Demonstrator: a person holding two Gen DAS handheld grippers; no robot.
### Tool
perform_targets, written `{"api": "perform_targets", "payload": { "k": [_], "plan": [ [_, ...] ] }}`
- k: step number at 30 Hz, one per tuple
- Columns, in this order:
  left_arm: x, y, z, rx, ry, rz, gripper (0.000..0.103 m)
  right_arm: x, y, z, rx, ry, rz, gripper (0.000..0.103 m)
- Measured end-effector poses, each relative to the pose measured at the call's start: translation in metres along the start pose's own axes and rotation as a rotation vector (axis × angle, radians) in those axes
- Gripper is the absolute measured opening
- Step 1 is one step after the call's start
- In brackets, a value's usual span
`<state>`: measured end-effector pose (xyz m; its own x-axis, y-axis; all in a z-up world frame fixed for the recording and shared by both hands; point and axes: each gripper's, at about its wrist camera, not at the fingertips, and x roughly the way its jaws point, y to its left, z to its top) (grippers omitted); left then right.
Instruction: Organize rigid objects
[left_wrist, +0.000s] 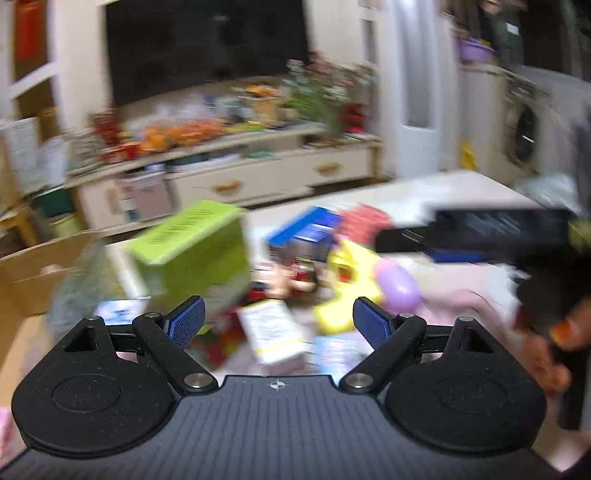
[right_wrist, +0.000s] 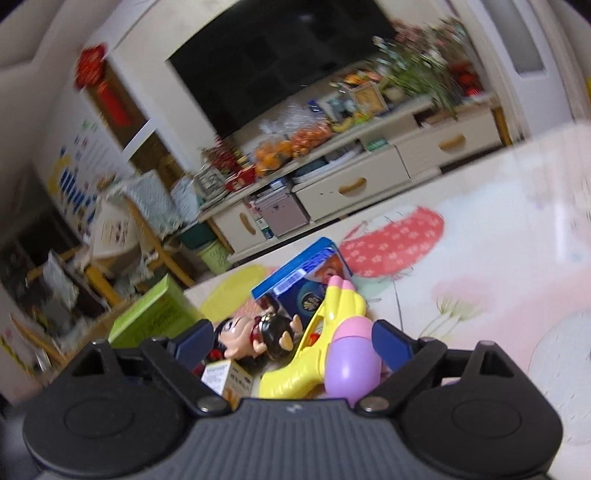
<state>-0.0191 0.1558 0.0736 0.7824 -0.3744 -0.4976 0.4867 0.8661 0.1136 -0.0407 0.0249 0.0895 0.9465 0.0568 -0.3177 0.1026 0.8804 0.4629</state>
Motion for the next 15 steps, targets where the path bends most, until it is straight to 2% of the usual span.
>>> {"api": "perform_targets", "payload": {
  "k": [3,5,12,15],
  "plan": [
    [0.005,0.012,0.002,-0.068,-0.006,0.104,0.103,-0.005,0.004,-0.004,-0.069,-0.001,0.014,0.095],
    [0.010,0.017,0.005,-0.101,-0.010,0.135,0.103,-0.005,0.008,-0.007,-0.109,0.002,0.024,0.096],
    [0.032,0.036,0.019,-0.061,-0.030,0.128,0.103,0.006,0.023,-0.020,-0.277,0.063,0.037,0.098],
    [0.044,0.044,0.023,-0.025,-0.019,0.094,0.103,0.010,0.030,-0.026,-0.361,0.094,0.063,0.098]
  ]
}}
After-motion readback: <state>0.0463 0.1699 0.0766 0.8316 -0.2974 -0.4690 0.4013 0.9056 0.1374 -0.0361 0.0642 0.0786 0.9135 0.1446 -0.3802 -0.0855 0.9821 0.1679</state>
